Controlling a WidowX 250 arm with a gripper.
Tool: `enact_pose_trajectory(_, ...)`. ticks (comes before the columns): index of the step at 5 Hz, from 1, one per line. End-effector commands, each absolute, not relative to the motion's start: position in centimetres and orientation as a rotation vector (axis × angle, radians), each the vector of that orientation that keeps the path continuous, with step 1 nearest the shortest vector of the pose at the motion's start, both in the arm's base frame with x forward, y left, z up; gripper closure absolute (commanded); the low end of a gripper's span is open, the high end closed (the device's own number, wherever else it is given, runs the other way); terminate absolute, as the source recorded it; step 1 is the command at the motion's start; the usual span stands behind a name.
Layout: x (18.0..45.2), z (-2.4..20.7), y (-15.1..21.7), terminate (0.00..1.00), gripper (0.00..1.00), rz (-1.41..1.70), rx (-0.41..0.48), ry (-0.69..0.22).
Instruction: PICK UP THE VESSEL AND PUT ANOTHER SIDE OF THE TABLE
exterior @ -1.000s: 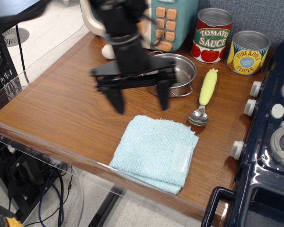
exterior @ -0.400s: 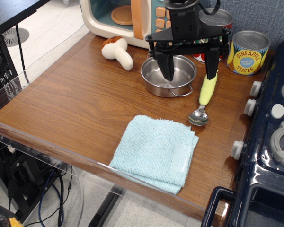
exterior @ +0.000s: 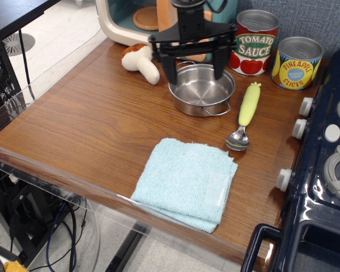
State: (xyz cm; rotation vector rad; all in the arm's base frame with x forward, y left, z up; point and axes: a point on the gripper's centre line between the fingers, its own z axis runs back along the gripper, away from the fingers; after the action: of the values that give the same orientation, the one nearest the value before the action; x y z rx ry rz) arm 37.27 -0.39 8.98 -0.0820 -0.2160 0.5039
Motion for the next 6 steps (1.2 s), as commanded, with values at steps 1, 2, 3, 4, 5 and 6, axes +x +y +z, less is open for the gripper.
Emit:
enact_pose_trajectory(1,38.1,7.4,2.1,0.0,0.0,0.618,-0.072,-0.228)
enact_pose_trajectory(2,38.5,6.3,1.9,0.0,0.0,0.648,-0.065,-0.219)
enact_pose_trajectory(3,39.2,5.2,1.1,0.0,0.0,0.708,-0.05,-0.277)
enact_pose_trajectory(4,39.4,4.9,0.7,0.0,1.0,0.701,-0.017,-0.287)
enact_pose_trajectory(5,39.5,4.3,0.4,0.0,1.0,0.693,-0.001,-0.281)
enact_pose_trajectory(6,39.6,4.4,0.5,0.0,1.0,0.695,0.016,-0.284)
